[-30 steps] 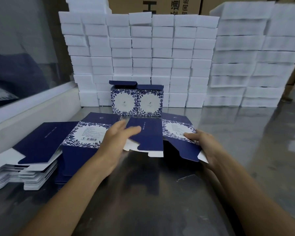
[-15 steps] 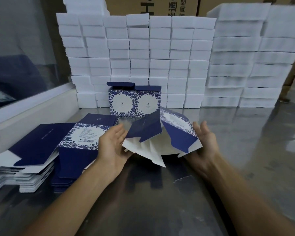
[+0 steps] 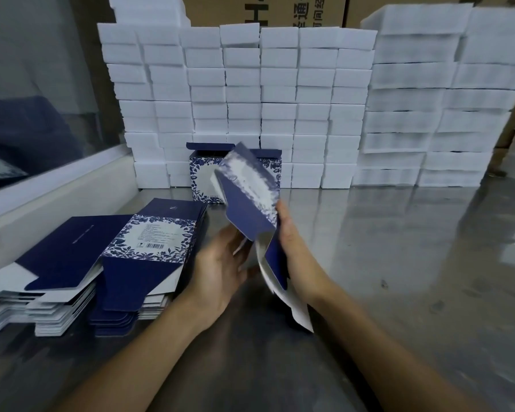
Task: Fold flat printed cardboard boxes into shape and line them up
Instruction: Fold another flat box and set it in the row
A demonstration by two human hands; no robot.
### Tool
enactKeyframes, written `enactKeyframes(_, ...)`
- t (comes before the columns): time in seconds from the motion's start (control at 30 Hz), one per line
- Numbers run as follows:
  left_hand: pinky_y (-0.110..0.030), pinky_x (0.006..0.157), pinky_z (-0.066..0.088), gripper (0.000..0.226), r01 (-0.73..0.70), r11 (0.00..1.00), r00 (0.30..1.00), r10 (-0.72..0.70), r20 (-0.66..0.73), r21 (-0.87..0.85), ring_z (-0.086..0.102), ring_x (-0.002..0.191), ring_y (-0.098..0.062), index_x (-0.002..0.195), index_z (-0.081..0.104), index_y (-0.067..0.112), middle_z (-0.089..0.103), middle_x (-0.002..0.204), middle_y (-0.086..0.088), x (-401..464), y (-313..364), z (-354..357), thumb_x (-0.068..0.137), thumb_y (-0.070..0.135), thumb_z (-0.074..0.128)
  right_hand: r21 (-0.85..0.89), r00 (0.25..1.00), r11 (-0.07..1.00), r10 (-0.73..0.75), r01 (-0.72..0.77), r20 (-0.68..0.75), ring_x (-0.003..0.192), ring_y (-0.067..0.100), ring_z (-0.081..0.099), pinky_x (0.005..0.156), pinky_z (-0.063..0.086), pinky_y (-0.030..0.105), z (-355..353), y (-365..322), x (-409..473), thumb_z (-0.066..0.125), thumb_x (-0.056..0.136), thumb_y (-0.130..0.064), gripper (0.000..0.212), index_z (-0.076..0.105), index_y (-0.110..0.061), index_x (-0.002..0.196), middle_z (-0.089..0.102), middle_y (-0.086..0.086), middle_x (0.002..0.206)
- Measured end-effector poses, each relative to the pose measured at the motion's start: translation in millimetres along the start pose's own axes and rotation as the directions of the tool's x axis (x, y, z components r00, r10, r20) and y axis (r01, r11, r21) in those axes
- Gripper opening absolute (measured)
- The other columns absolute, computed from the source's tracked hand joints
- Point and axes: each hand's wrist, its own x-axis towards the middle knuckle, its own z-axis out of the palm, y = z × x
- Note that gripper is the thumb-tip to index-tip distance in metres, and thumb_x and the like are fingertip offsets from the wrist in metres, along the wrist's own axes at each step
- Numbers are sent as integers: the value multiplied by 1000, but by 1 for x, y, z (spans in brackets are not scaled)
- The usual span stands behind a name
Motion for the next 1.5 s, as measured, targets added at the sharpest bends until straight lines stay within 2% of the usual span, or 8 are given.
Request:
enactKeyframes(0.1,-44,100,46,56,14,986,995,-29,91,165,56,127,-23,139,51,24,60,136,-3,-3,-6,5,90,49,48,-223,993,972,92,-74,72,150,-5,5,125,7,44,3,8,-4,19,82,-90,64,15,-69,142,14,-41,156)
enactKeyframes(0.33,-48,104,46,73,-38,961,999,30,34,272,60,122,-20,137,52,24,63,131,-2,-6,2,6,73,56,67,-182,989,983,19,8,150,148,-9,11,125,17,36,2,3,-6,57,72,-84,108,10,-39,158,14,-31,161)
enactKeyframes(0.67,-50,106,44,40,-84,875,950,215,-228,476,57,123,-19,125,56,39,63,129,4,5,-1,-4,97,10,55,60,989,998,-10,19,-150,114,-26,46,87,46,6,-14,4,-5,69,83,-29,95,8,-41,154,40,-40,133)
enactKeyframes(0.93,-42,103,47,33,5,832,928,203,-313,555,64,110,-16,130,60,24,68,119,3,10,-1,-18,98,21,58,327,868,939,250,-108,-430,81,-1,69,54,56,21,-26,1,3,41,101,-51,31,67,-35,106,72,-25,88)
enactKeyframes(1.07,-46,100,46,23,8,805,933,207,-293,593,65,103,-20,112,69,20,71,103,-1,10,-1,-26,97,34,57,320,835,938,279,-131,-474,76,6,73,54,55,20,-32,6,7,44,103,-49,35,70,-28,92,76,-12,81)
enactKeyframes(1.2,-23,61,41,42,42,741,929,218,-300,670,50,53,3,62,66,37,52,52,18,9,-2,-25,96,55,49,413,809,907,307,-88,-502,80,13,74,67,60,27,-42,8,9,52,99,-52,38,71,-19,95,78,-3,85)
enactKeyframes(1.37,-41,81,50,52,20,728,926,246,-288,685,62,79,-19,85,65,0,67,81,-12,10,-1,-29,97,48,49,469,780,882,326,-47,-535,75,13,73,64,59,26,-49,6,8,56,98,-45,35,69,-13,99,77,0,85)
enactKeyframes(1.5,-34,61,39,54,24,651,908,303,-289,758,45,57,-16,58,46,2,46,56,-1,12,-1,-34,99,38,53,504,717,863,351,2,-603,76,16,75,62,60,28,-49,0,9,58,101,-32,21,55,-18,115,75,5,94)
